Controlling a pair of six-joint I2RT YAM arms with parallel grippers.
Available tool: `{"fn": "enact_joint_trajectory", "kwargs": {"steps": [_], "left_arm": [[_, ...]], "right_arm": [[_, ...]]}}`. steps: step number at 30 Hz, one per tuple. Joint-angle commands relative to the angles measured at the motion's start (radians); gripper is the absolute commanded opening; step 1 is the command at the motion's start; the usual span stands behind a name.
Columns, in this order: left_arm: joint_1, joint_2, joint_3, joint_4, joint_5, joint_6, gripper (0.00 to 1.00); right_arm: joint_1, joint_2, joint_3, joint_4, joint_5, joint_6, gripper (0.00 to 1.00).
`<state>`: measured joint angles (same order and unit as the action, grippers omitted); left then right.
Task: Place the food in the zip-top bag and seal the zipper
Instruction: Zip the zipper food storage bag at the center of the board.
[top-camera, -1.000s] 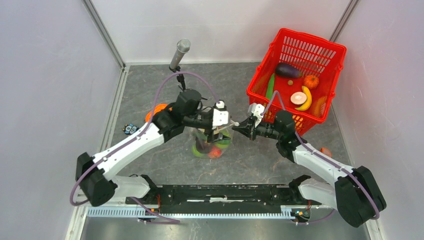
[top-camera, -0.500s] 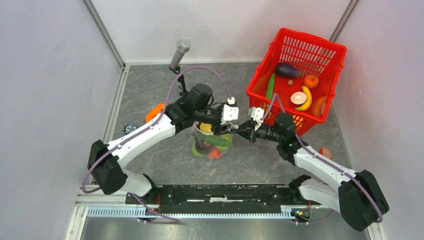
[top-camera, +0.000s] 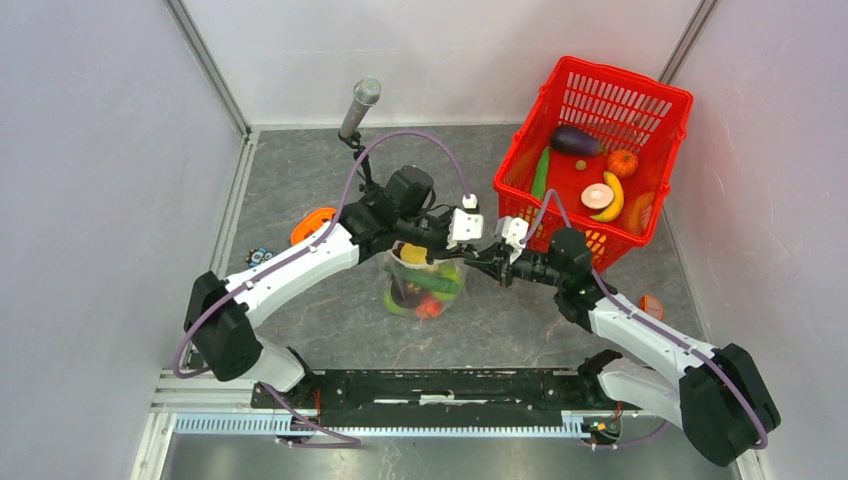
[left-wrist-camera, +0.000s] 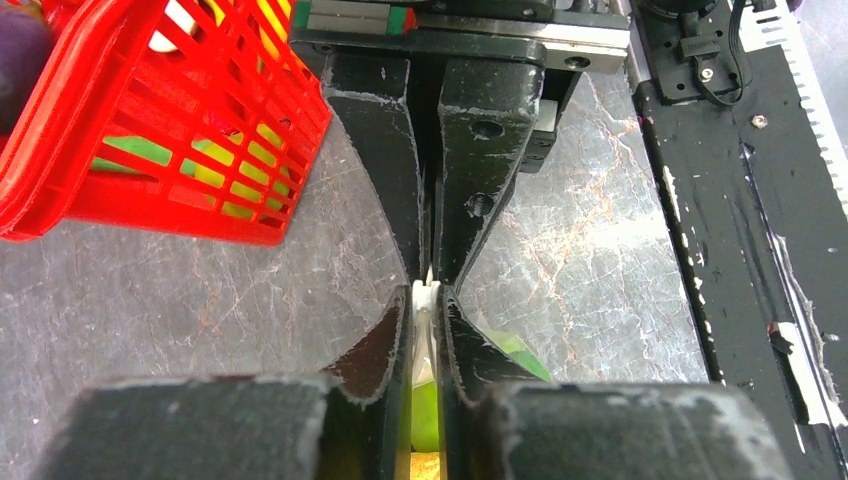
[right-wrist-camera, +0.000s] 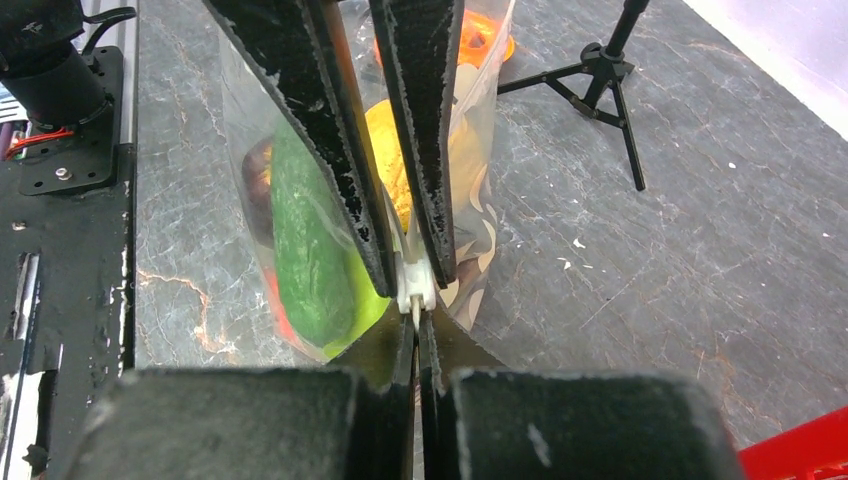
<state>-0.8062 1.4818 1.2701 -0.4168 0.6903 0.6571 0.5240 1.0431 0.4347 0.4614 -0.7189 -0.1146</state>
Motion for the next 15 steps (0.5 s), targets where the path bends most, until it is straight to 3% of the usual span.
{"fn": "enact_joint_trajectory", "kwargs": {"steps": [1,5,6,7,15], "left_arm": [[-0.004,0.015,0.046,-0.018,0.016,0.035,0.09],[-0.004,0.017,0.046,-0.036,0.008,0.044,0.07],[-0.004,0.018,0.047,-0.036,0.001,0.038,0.22],[-0.004,0.023,0.049,-0.034,-0.002,0.033,0.28],[-0.004,0.039,0.075,-0.034,0.003,0.021,0.30]], "right_arm": [[0.008,-0.031,-0.012,0.035,0.018,-0.013,0.00],[0.008,-0.045,-0.025,0.046,0.028,-0.009,0.00],[0.008,-0.046,-0.027,0.051,0.021,-0.007,0.00],[0.008,-0.047,-0.030,0.055,0.019,-0.005,0.00],[0.008,-0.041,-0.019,0.052,0.007,-0.008,0.00]]}}
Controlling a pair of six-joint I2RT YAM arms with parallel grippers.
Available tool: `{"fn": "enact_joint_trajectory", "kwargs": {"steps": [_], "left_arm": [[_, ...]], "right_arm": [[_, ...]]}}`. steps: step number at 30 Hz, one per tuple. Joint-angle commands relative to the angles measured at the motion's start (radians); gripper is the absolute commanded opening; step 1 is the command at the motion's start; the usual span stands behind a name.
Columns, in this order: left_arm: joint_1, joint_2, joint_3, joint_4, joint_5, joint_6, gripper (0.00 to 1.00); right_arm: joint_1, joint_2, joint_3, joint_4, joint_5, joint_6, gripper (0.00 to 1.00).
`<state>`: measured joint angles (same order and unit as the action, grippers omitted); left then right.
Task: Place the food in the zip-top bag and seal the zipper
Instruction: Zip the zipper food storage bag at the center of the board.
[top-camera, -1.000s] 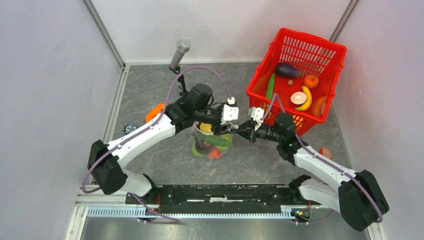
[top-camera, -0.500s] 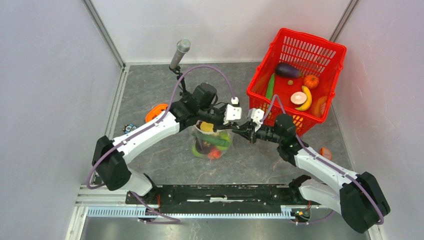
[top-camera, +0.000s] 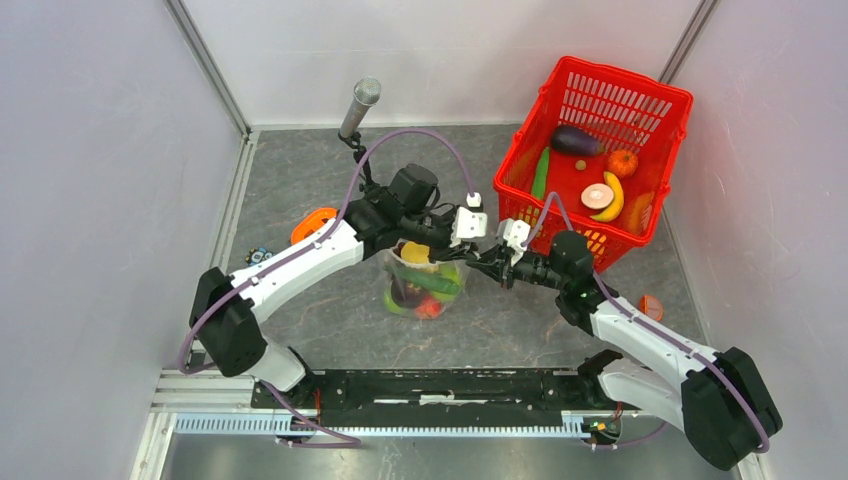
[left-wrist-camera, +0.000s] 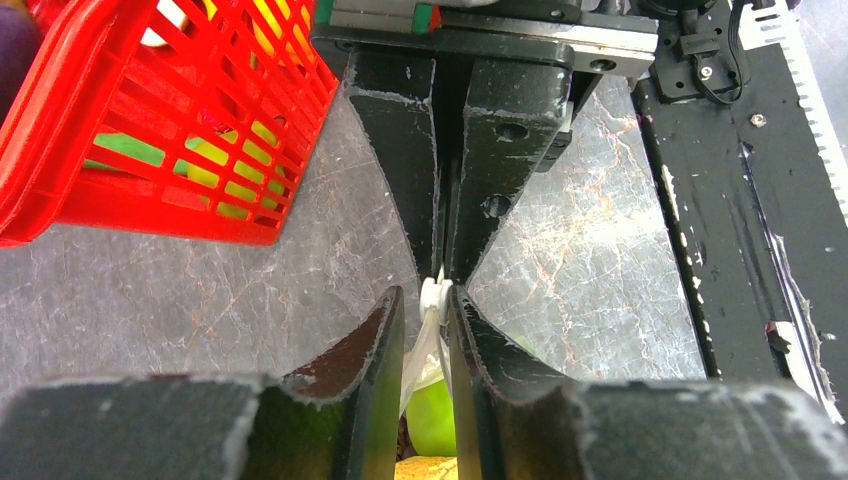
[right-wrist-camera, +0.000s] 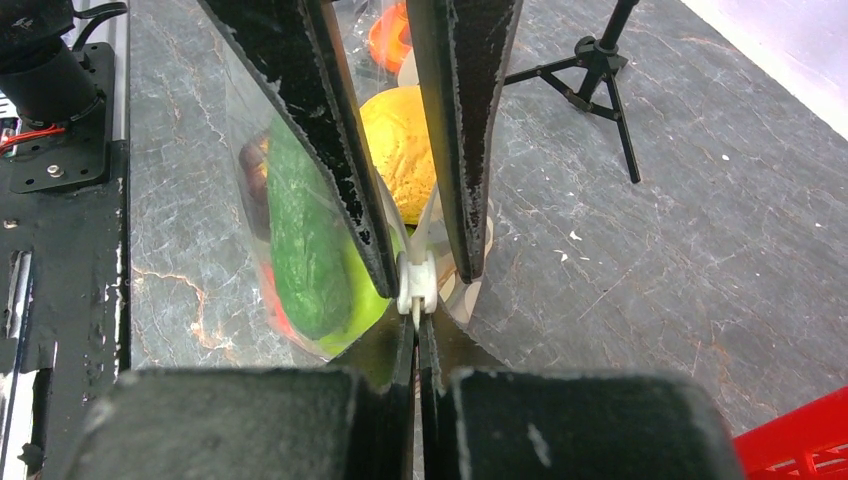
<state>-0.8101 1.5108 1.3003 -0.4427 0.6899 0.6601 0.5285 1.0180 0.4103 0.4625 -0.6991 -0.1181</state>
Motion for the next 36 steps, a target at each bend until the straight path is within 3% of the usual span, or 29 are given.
{"fn": "enact_joint_trajectory", "kwargs": {"steps": [1,7,12,14,18,21,36], "left_arm": [[0.000,0.013,0.046,-0.007,0.001,0.017,0.30],[0.000,0.027,0.058,-0.020,-0.004,0.012,0.31],[0.000,0.032,0.056,-0.025,-0.016,0.004,0.38],[0.000,0.031,0.055,-0.025,-0.021,0.003,0.36],[0.000,0.026,0.057,-0.025,-0.026,0.004,0.12],[0.000,0.023,0.057,-0.024,-0.044,0.004,0.02],[0.053,-0.160,-0.092,-0.026,-0.151,0.010,0.02]], "right_arm": [[0.004,-0.019,0.004,0.051,-0.015,-0.005,0.00],[0.004,-0.022,-0.001,0.054,-0.011,-0.006,0.00],[0.004,-0.022,-0.010,0.076,-0.012,0.001,0.00],[0.004,-0.021,-0.010,0.076,-0.011,0.001,0.00],[0.004,-0.021,-0.011,0.075,-0.011,0.000,0.00],[0.004,-0.022,-0.014,0.067,0.006,-0.006,0.00],[0.004,-0.047,-0.049,0.062,0.093,-0.002,0.00]]}}
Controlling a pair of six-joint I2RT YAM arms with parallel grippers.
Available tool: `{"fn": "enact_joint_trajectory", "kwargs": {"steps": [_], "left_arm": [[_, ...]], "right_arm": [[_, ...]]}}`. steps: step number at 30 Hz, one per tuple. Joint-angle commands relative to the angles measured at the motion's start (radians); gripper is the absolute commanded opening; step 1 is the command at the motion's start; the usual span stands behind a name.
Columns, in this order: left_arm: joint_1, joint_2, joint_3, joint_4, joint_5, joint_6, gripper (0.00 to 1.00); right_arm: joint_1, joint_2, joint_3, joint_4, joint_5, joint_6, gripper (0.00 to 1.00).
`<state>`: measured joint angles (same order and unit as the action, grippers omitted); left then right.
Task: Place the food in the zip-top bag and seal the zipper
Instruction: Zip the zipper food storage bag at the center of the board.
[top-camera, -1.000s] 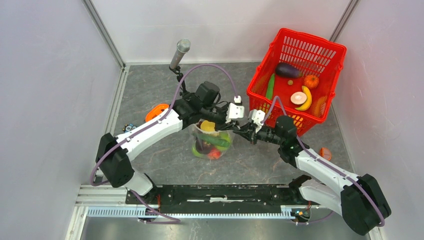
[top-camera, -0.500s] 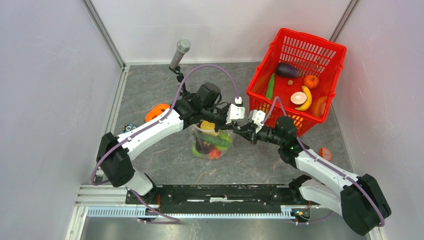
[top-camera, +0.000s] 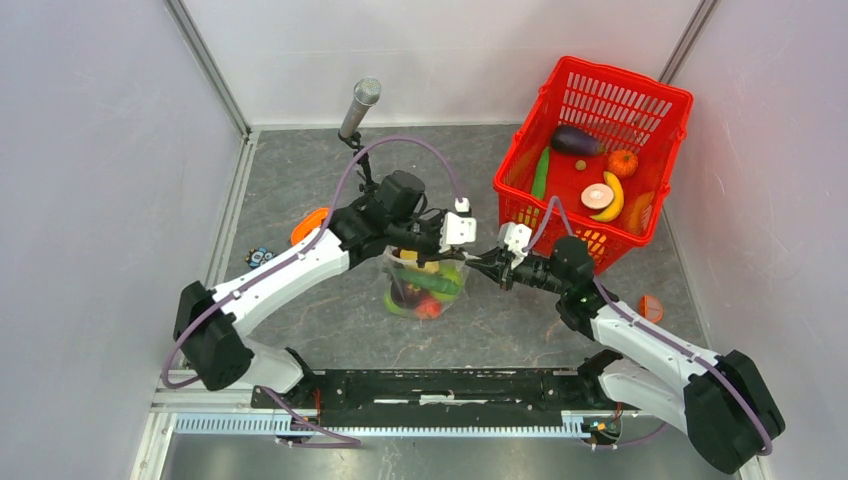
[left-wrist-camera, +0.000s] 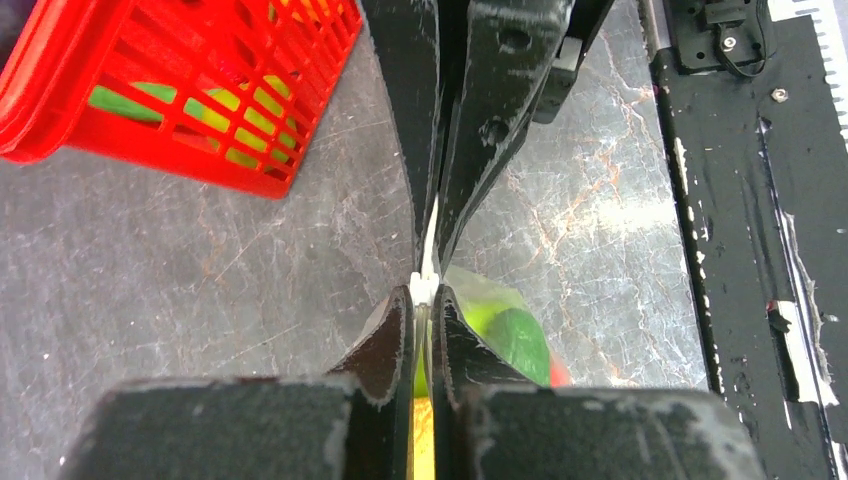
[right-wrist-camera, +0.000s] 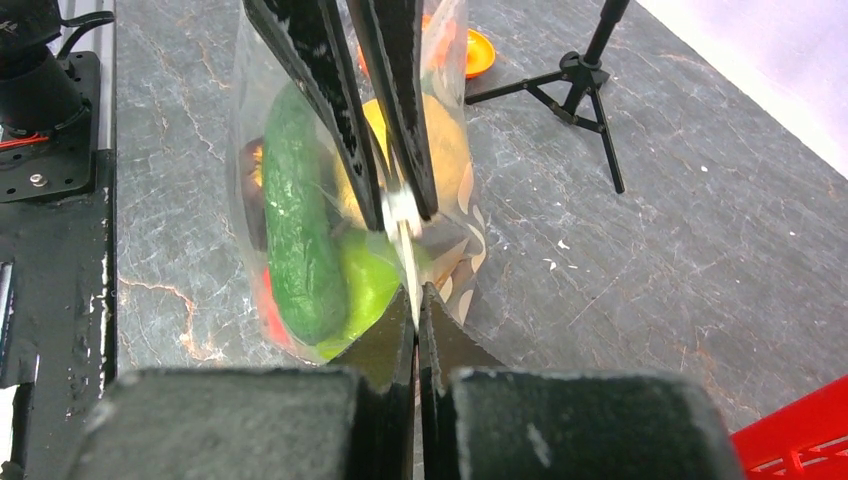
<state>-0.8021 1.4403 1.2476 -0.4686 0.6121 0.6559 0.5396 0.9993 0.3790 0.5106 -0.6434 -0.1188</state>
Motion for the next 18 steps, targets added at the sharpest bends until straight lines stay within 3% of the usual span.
{"fn": "enact_joint_trajectory", "kwargs": {"steps": [1,11,14,18], "left_arm": [[0.051,-0.100,-0.051,-0.001,-0.079,0.011,0.02],[0.112,-0.244,-0.172,0.031,-0.090,-0.022,0.02],[0.113,-0.257,-0.161,0.035,-0.026,-0.024,0.02],[0.112,-0.242,-0.130,0.029,0.065,-0.025,0.02]], "right_arm": [[-0.007,-0.032,-0.020,0.013,0.037,-0.001,0.00],[-0.007,-0.054,-0.002,-0.032,0.025,-0.006,0.00],[-0.007,-0.025,0.067,-0.106,-0.015,-0.020,0.20],[0.012,-0.006,0.139,-0.145,-0.025,-0.047,0.58]]}}
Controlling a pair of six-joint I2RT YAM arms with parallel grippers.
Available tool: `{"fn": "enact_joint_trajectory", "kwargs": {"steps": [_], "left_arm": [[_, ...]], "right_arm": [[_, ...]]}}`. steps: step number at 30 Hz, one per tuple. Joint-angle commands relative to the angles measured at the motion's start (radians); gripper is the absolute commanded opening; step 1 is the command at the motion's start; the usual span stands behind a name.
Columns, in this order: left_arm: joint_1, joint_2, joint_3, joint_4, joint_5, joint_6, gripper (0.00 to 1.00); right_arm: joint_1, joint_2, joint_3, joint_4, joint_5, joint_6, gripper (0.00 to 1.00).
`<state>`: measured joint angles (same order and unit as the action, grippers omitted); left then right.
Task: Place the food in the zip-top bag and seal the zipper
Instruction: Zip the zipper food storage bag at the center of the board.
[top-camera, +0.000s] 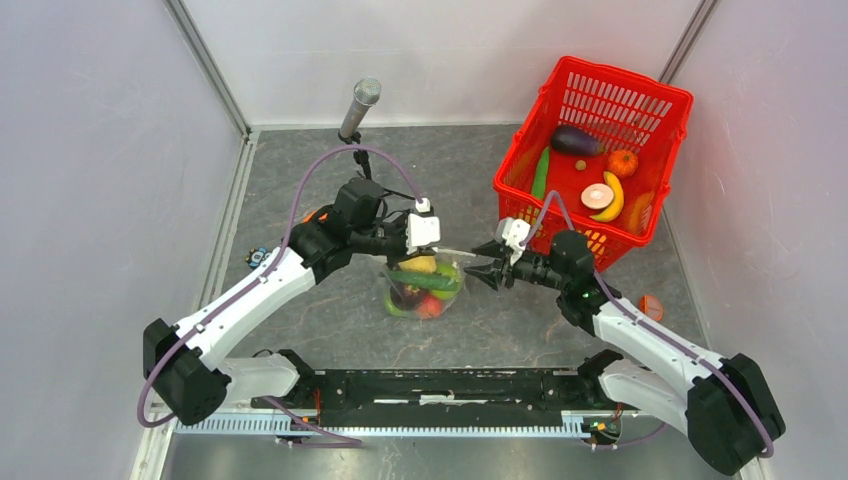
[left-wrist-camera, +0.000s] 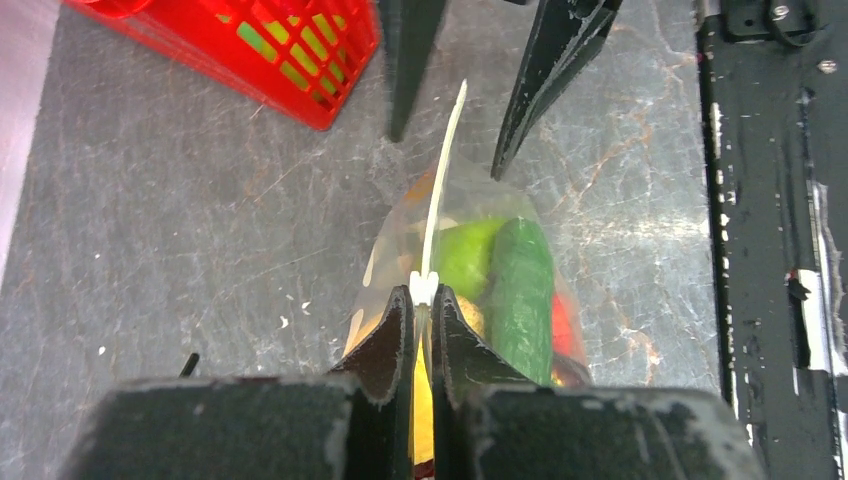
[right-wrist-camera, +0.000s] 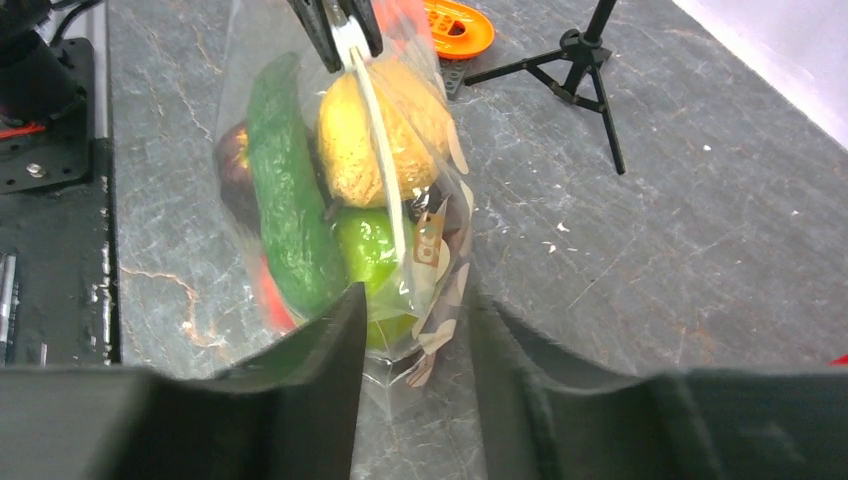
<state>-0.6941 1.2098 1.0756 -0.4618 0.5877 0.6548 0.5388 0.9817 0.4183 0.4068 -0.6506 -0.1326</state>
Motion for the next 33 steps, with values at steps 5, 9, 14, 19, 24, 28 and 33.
{"fn": "enact_joint_trajectory", "kwargs": {"steps": [5,9,14,19,24,28,33], "left_arm": [[0.001,0.010,0.066,0.007,0.119,-0.025,0.02],[-0.005,0.021,0.073,0.006,0.134,-0.027,0.02],[-0.008,0.022,0.064,0.006,0.141,-0.029,0.02],[-0.009,-0.009,0.036,0.005,0.099,-0.029,0.02],[-0.005,-0.060,-0.026,0.010,0.002,-0.041,0.02],[0.028,-0.126,-0.109,0.060,-0.032,-0.080,0.02],[0.121,-0.216,-0.225,0.149,-0.024,-0.135,0.02]], "right_arm": [[0.045,0.042,0.183,-0.115,-0.018,-0.085,0.74],[0.083,0.121,0.251,-0.207,0.002,-0.146,0.75],[0.126,0.165,0.261,-0.167,0.003,-0.135,0.47],[0.135,0.133,0.218,-0.100,0.029,-0.101,0.00],[0.133,0.068,0.136,-0.035,0.111,-0.062,0.00],[0.133,0.026,0.087,-0.027,0.221,-0.047,0.00],[0.130,0.027,0.074,-0.037,0.277,-0.029,0.00]]}}
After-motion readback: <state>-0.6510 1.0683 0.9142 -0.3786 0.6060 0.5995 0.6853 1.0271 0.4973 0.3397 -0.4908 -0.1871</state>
